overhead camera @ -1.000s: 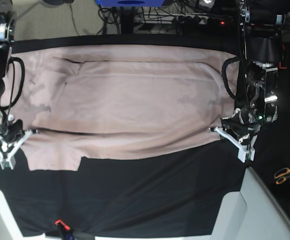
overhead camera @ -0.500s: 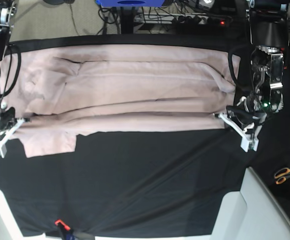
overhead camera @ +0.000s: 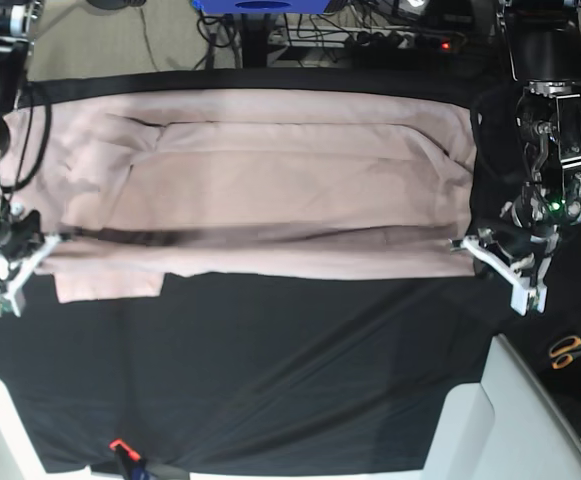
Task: Fold the T-shirt properly
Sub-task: 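Hold the side edges and drag them back toward the arms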
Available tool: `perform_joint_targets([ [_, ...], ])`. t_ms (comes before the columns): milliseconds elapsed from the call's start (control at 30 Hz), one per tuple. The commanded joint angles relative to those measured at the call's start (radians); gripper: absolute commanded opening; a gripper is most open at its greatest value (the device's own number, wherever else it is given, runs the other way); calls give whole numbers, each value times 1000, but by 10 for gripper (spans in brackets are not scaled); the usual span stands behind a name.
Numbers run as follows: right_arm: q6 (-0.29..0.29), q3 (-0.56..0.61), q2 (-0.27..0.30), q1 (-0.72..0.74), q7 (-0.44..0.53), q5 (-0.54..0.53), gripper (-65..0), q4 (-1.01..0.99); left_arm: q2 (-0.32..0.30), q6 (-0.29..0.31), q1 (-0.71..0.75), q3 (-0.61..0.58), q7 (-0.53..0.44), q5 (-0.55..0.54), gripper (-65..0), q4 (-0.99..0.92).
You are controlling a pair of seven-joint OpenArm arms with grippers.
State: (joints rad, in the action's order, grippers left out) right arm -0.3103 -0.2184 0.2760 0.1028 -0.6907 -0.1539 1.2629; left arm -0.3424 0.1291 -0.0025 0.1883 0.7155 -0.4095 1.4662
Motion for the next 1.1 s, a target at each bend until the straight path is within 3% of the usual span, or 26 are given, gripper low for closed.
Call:
perform_joint_targets([
  [0,6,-6,21,27,32,3,-650,19,-28,-3,-20,4,-21,-2,-650,18],
  [233,6,-3,-17,91,102,9,-650,8,-22,-4,-89,-5,-21,-2,-650,-11],
  [433,6,-2,-10,168,110,9,-650,-88,-19,-4,-141,-8,-23,-2,-650,-61],
  [767,10,58,4,219,242,10,-650,-217,-19,-4,-235,-10,-24,-1,-650,-146],
  [1067,13,50,10,245,297,10,-650,-242,-5,-4,-265,-100,-26,-1,-650,-149],
])
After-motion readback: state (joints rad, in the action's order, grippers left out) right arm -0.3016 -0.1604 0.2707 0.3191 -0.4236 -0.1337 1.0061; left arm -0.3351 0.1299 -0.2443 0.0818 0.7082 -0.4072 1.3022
